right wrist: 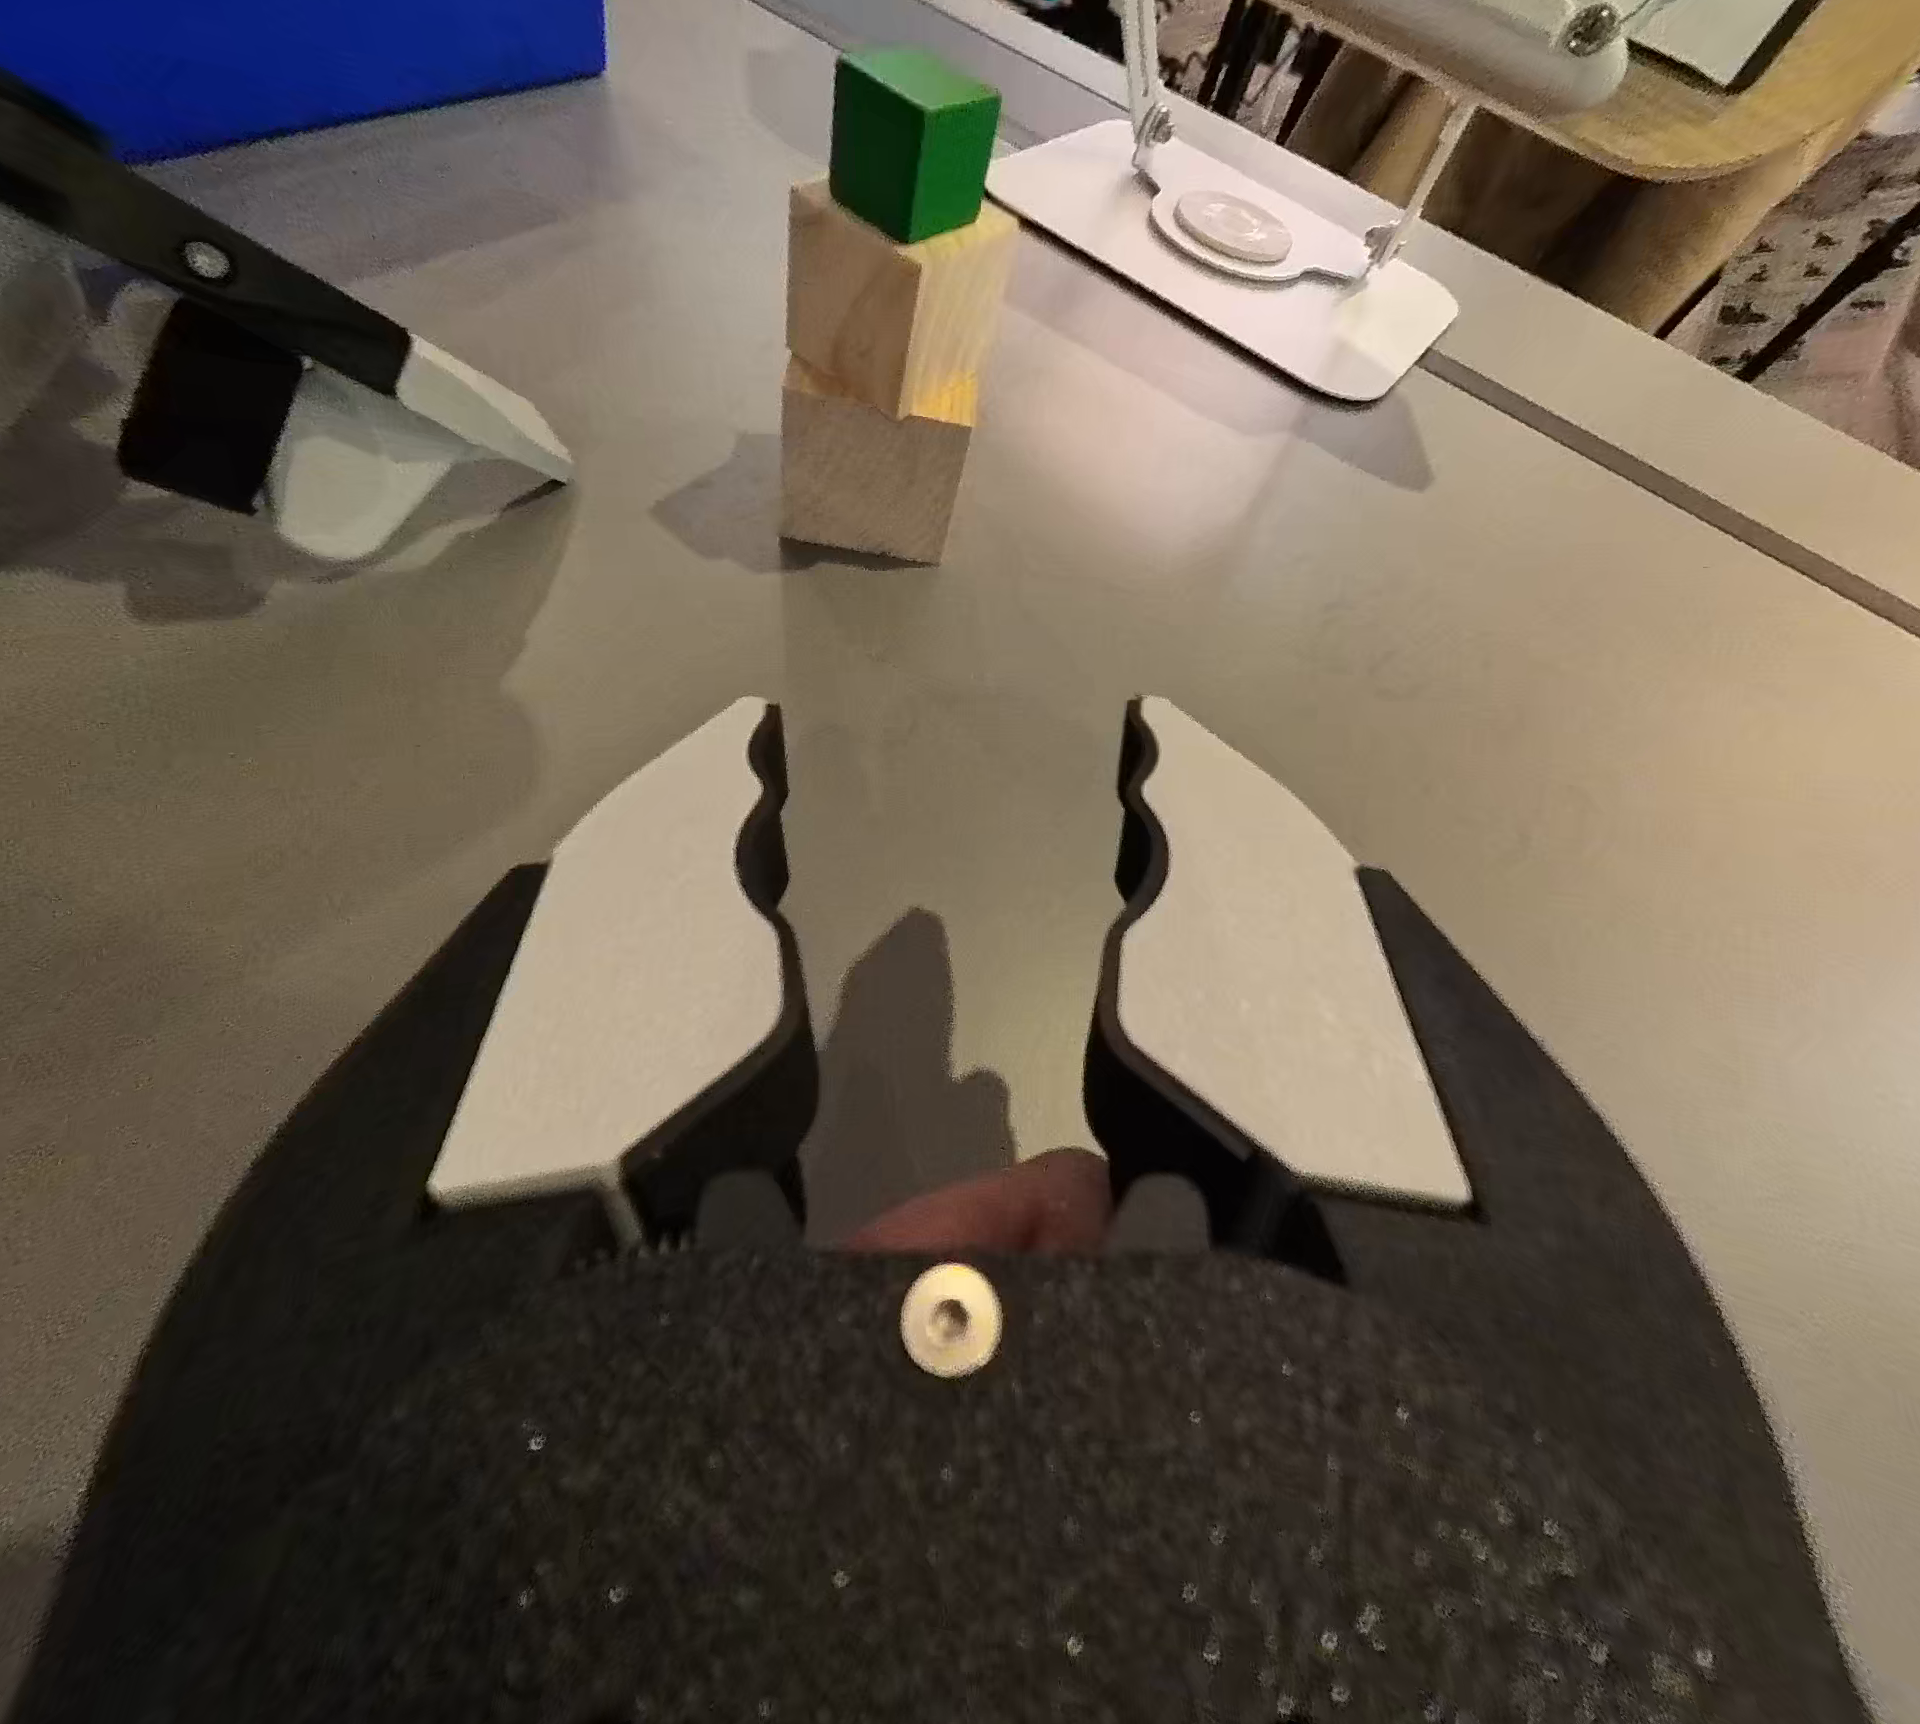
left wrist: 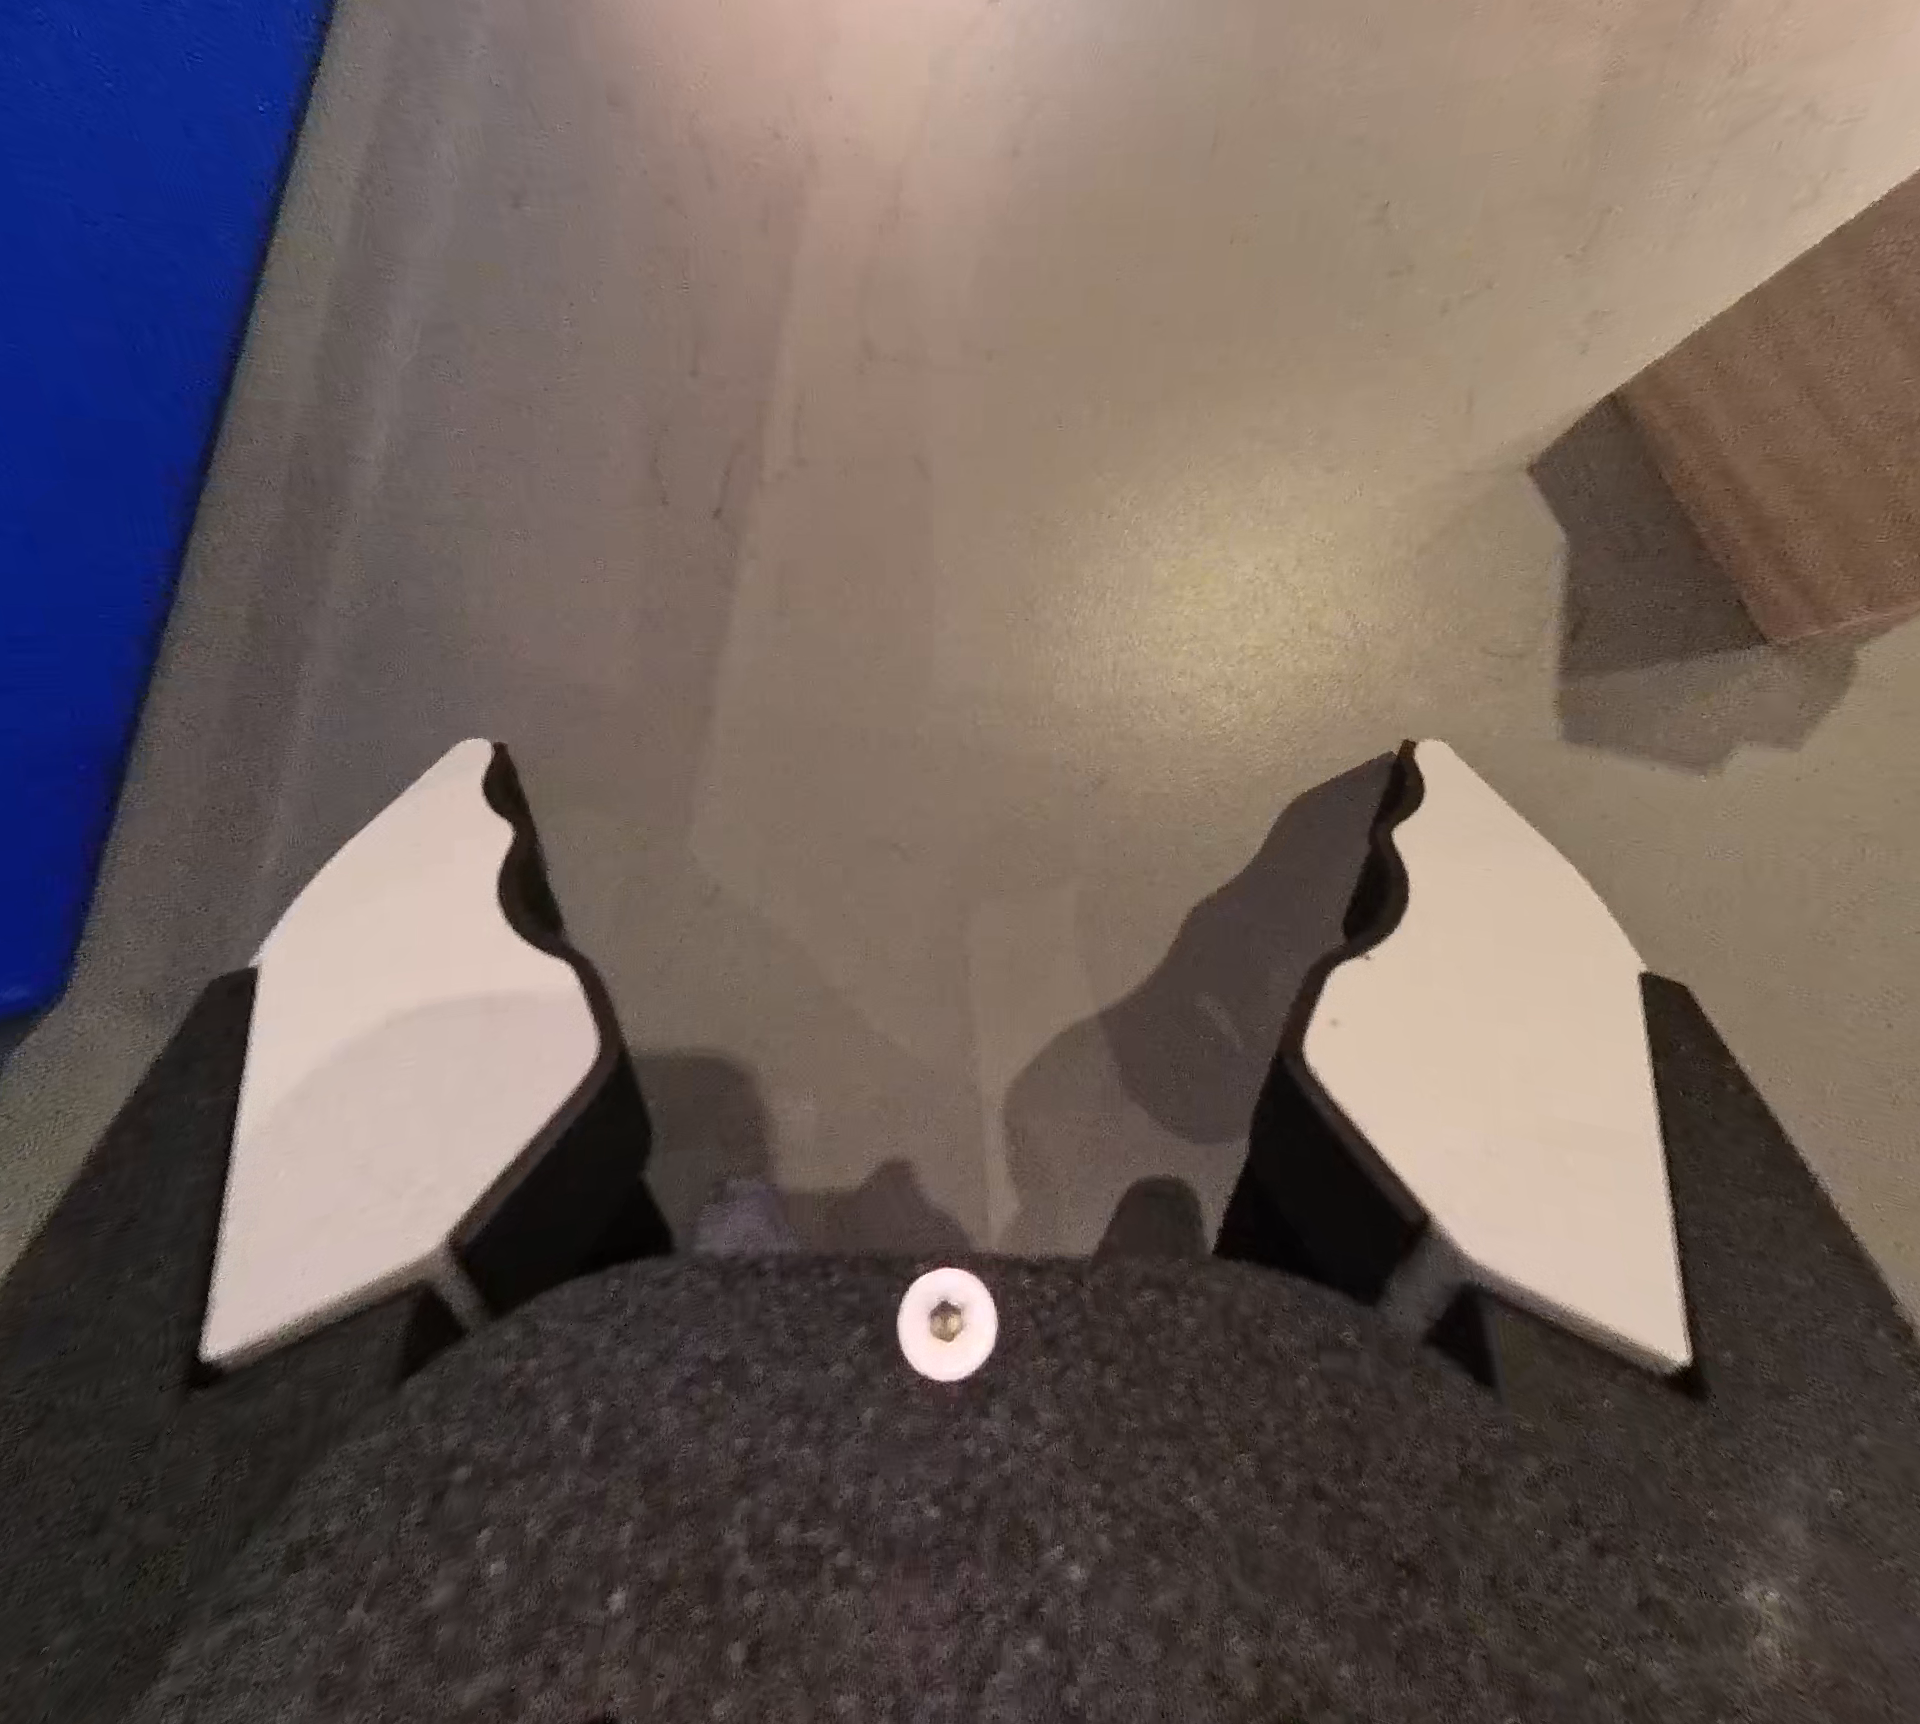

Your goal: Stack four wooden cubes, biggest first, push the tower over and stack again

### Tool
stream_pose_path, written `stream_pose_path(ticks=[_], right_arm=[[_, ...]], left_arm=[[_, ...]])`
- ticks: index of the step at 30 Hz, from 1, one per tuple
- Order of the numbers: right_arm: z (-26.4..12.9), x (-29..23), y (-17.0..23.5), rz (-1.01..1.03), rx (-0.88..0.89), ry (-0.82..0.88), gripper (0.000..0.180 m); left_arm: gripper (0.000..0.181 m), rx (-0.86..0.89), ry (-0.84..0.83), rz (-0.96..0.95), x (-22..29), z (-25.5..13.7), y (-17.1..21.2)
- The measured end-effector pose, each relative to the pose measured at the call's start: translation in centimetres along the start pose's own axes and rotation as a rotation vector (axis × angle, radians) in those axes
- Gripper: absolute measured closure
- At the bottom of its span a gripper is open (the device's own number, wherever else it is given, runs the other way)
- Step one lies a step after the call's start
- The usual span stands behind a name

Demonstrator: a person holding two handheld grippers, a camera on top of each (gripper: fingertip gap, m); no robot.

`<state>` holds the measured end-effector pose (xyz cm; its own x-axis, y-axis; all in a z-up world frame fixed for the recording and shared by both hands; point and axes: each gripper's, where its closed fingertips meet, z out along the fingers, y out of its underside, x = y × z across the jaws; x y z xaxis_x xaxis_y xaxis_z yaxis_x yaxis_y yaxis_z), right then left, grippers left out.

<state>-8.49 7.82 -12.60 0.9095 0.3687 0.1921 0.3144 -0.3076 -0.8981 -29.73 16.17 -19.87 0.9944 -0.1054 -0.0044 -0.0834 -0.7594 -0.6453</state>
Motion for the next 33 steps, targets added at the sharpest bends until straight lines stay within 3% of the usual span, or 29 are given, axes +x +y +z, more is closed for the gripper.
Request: stream_pose_path(ticks=[14, 22, 33], right_arm=[[-0.2, 1.7, -3.9, -0.035, 0.279, 0.305, 0.123], [0.1, 2.1, -4.1, -0.025, 0.29, 0.31, 0.126], [0.9, -0.1, -4.3, -0.191, 0.266, 0.292, 0.129]], left_arm=[[0.034, 0.0, 0.0, 0.0, 0.0, 0.0, 0.0], [0.034, 0.0, 0.0, 0.0, 0.0, 0.0, 0.0], [0.034, 0.0, 0.0, 0.0, 0.0, 0.0, 0.0]])
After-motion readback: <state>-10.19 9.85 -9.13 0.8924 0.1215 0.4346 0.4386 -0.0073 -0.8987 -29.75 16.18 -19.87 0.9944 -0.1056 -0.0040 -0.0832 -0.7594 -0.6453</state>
